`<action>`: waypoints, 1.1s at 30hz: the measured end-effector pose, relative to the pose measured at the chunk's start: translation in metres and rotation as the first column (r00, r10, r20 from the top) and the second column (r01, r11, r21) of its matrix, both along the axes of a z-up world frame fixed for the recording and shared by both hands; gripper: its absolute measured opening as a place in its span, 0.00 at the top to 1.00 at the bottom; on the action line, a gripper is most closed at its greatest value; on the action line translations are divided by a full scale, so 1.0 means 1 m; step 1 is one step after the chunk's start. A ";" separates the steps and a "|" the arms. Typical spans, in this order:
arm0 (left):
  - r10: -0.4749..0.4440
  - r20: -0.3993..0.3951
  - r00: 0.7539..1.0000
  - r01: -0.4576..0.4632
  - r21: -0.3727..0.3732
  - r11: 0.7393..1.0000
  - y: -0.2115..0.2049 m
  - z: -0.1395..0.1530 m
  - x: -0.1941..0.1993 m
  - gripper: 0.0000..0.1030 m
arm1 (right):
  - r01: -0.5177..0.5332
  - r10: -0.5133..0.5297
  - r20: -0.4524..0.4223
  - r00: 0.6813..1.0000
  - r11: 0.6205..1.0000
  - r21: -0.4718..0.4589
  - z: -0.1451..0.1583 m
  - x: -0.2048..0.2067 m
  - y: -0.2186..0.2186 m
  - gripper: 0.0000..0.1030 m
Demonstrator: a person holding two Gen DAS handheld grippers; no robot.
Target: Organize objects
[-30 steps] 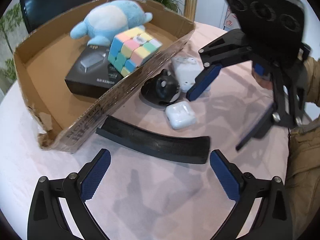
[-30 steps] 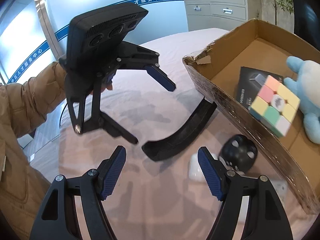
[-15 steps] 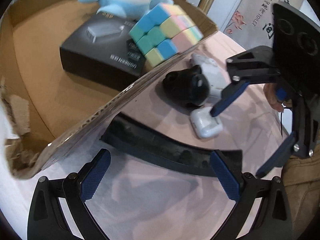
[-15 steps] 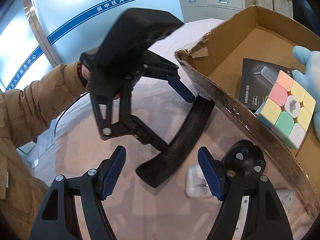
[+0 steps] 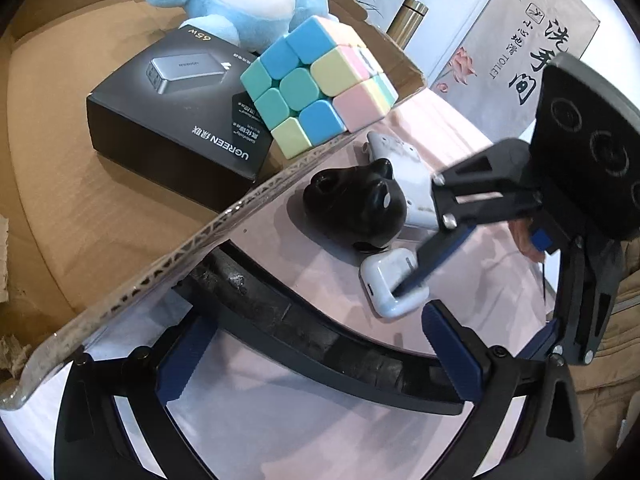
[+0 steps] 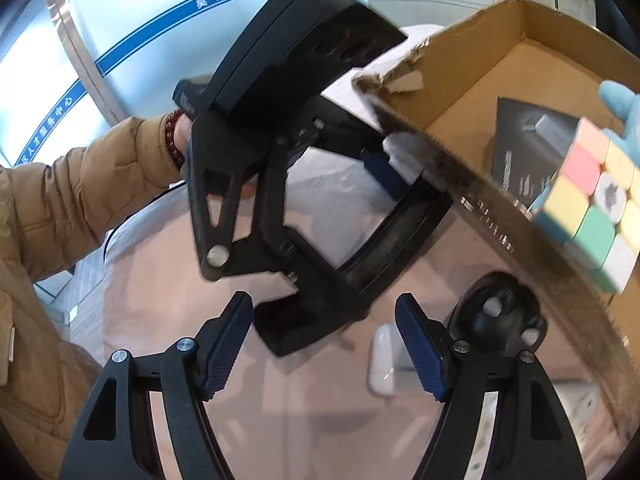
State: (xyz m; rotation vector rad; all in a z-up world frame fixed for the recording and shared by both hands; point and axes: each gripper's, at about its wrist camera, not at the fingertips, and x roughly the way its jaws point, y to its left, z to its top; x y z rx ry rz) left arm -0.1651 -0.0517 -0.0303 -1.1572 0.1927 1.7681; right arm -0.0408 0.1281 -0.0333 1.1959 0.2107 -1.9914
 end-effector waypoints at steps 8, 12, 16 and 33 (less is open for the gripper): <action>0.021 -0.058 0.998 -0.022 -0.009 1.000 0.007 0.001 0.021 0.07 | 0.027 -0.025 0.055 0.998 0.999 -0.022 -0.018 0.006 -0.010 0.49; 0.026 -0.054 0.998 -0.025 0.016 1.000 0.003 0.003 0.028 0.18 | 0.042 -0.040 0.063 0.997 0.998 -0.036 -0.018 0.004 -0.017 0.54; 0.020 -0.062 0.998 -0.019 0.030 0.999 -0.002 0.002 0.036 0.22 | 0.061 -0.057 0.071 0.996 0.997 -0.046 -0.020 0.003 -0.019 0.57; -0.028 -0.035 0.999 0.030 0.043 0.999 0.015 0.004 0.035 0.45 | 0.076 -0.073 0.084 0.994 0.996 -0.036 -0.023 0.005 -0.009 0.83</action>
